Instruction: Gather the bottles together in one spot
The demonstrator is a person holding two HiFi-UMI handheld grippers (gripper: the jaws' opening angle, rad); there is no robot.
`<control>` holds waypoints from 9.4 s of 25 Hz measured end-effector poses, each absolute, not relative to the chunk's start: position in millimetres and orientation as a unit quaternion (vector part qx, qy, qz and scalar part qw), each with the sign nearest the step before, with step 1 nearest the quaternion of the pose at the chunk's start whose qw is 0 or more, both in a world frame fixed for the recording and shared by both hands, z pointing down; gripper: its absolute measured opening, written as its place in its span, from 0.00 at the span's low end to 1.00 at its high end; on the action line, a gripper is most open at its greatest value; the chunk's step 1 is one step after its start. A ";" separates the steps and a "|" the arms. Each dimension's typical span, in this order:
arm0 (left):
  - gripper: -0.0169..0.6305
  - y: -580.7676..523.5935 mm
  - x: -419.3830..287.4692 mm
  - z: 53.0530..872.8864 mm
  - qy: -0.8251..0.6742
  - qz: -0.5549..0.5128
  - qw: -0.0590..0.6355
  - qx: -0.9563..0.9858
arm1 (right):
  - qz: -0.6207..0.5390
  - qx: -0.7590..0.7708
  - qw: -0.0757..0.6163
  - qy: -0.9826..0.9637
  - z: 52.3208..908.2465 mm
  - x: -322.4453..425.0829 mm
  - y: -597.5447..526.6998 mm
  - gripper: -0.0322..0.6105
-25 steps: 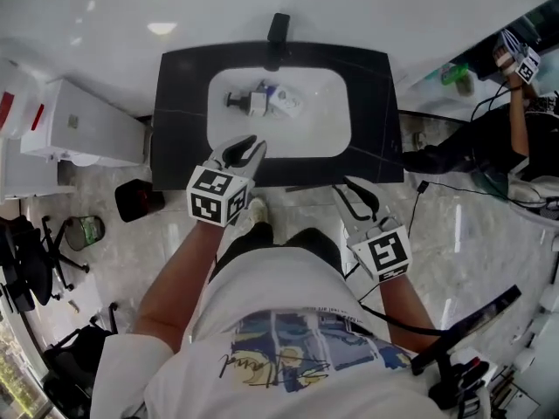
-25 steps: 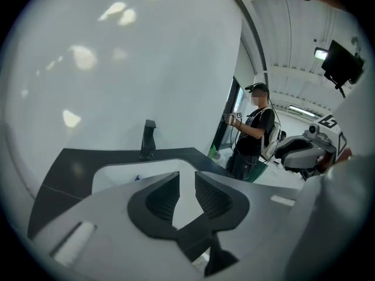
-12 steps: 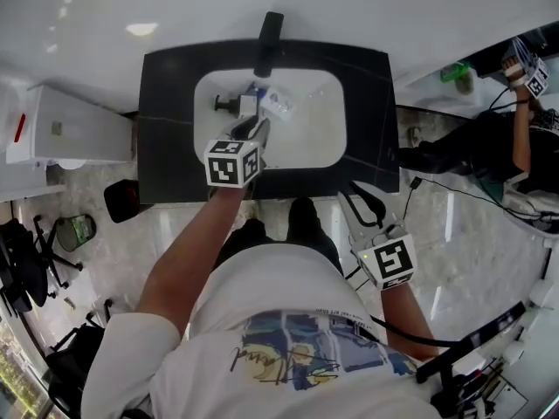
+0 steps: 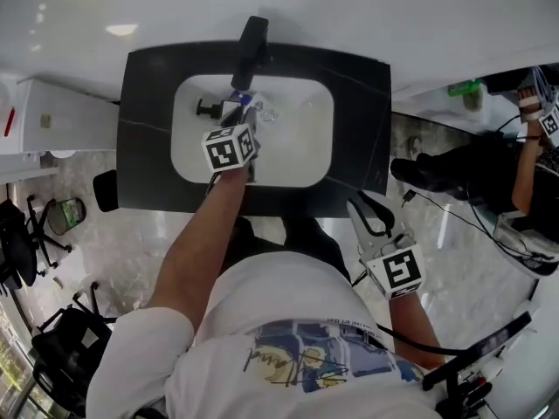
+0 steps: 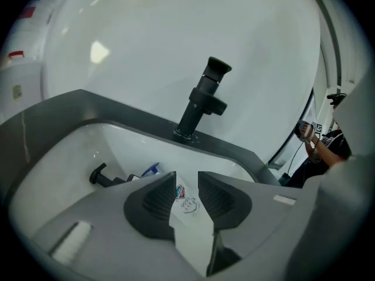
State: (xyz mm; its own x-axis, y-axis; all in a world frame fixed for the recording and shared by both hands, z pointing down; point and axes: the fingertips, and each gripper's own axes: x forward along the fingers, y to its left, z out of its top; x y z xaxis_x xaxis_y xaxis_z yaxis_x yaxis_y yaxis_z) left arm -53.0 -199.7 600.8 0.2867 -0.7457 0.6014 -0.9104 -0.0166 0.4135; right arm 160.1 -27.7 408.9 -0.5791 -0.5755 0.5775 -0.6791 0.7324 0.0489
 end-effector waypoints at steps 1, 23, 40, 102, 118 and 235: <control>0.22 -204.5 -53.6 606.3 -0.597 0.107 0.384 0.696 | 0.094 0.353 0.297 -0.882 413.8 168.7 -31.3 0.18; 0.30 -247.7 -72.5 677.4 -0.661 0.063 0.455 0.594 | 0.122 0.298 0.322 -0.890 455.5 218.7 -82.6 0.18; 0.32 -246.6 -53.3 691.2 -0.625 0.047 0.501 0.597 | 0.140 0.301 0.312 -0.890 458.2 218.6 -81.1 0.18; 0.23 -211.7 -164.5 653.0 -0.680 0.093 0.395 0.611 | 0.165 0.361 0.299 -0.868 445.2 147.0 -42.7 0.17; 0.23 -257.0 -163.3 512.4 -0.565 0.152 0.157 0.796 | 0.154 0.394 0.255 -0.870 440.3 106.7 -28.9 0.17; 0.25 -243.4 -80.2 735.7 -0.591 -0.124 0.595 0.530 | 0.163 0.349 0.314 -0.868 468.8 226.1 -73.6 0.17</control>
